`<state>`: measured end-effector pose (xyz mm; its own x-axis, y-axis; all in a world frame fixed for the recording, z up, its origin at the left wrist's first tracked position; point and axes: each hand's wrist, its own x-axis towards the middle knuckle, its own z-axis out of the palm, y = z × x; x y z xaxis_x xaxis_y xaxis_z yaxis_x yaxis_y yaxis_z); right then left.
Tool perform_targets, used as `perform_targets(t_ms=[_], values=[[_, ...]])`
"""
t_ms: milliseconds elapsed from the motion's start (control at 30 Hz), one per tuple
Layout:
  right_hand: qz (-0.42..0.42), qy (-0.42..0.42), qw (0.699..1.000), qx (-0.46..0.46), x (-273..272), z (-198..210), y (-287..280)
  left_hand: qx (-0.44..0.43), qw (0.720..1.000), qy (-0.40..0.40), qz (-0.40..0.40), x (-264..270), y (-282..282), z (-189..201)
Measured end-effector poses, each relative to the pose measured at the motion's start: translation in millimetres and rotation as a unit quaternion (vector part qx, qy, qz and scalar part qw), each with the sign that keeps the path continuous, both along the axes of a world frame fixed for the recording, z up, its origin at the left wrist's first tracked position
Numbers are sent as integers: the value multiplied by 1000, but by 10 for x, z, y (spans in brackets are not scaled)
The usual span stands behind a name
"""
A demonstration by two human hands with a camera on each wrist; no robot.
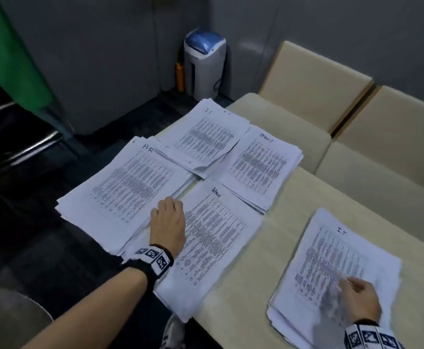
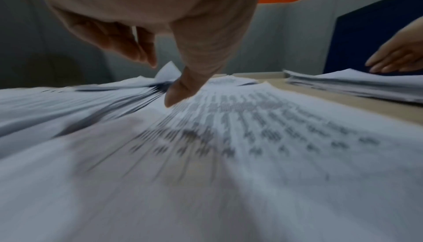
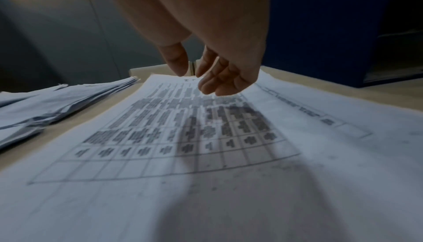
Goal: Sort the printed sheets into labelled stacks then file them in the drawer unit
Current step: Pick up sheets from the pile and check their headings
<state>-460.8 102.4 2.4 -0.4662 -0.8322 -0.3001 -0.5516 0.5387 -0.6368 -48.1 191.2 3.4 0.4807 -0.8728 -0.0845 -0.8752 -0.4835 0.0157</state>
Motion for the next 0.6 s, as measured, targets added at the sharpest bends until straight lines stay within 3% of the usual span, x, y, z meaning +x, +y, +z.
perform_targets(t_ms=[133, 267, 333, 467, 600], values=[[-22, 30, 999, 38, -319, 34, 48, -46, 985, 134, -96, -569, -419, 109], [-42, 52, 996, 65, -668, -32, 67, -2, 934, 314, -170, -1368, -849, 86], [-45, 52, 995, 74, -835, -67, 35, 25, 915, 362, -176, -1788, -1041, 30], [-46, -18, 997, 52, -1047, -120, -61, 31, 936, 335, -106, -2424, -1278, -90], [-51, -146, 986, 68, -1215, -227, -288, 21, 955, 273, -112, -2796, -1342, -96]])
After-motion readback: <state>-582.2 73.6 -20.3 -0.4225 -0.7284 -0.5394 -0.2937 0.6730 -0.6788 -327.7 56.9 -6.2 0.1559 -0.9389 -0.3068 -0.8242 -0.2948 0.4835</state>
